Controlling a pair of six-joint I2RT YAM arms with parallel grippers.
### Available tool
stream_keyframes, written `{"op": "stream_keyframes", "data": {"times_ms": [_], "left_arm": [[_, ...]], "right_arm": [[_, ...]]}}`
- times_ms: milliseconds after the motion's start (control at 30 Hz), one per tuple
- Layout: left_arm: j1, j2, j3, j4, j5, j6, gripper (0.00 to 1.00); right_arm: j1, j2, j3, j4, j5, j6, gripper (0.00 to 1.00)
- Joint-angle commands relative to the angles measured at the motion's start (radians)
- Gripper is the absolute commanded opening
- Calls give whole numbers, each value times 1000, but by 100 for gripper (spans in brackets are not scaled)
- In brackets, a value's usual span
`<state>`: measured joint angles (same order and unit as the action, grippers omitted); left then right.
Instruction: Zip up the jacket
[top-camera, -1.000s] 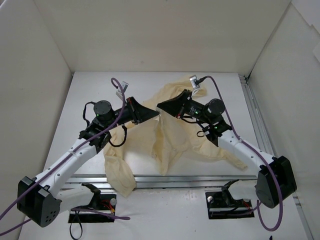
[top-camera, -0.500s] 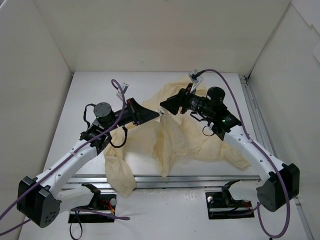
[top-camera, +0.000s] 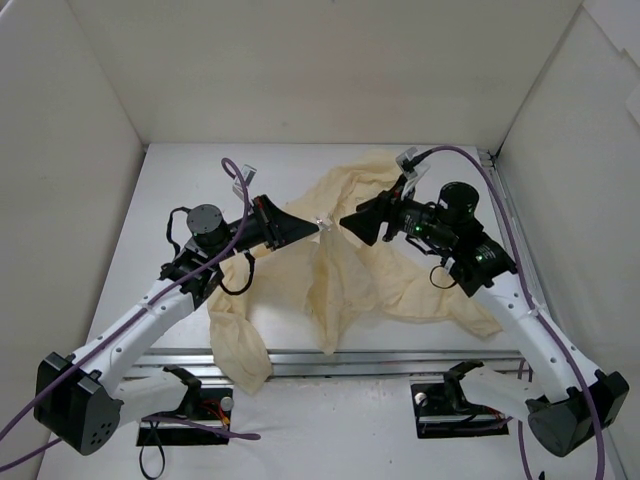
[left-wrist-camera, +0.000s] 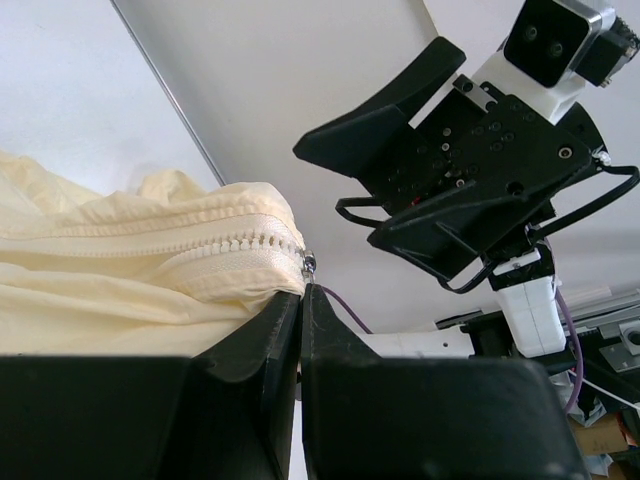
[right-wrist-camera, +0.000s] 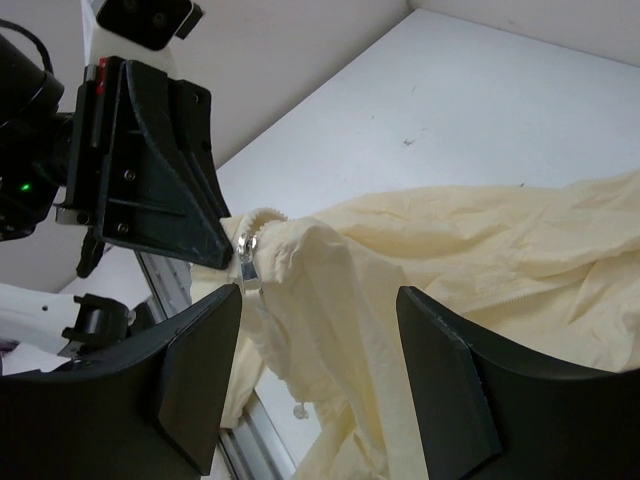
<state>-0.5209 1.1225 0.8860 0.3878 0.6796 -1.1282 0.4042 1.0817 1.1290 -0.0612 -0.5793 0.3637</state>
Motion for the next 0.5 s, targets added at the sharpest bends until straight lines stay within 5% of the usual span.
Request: {"op": "stream_keyframes", "data": {"times_ms": [0, 467], "left_arm": [[9, -9, 13, 92, 11, -10, 0], [9, -20, 25, 89, 9, -13, 0]], "right_arm": [[10, -32, 6, 1, -53, -37, 60], [102, 38, -8, 1, -56, -80, 59]]}}
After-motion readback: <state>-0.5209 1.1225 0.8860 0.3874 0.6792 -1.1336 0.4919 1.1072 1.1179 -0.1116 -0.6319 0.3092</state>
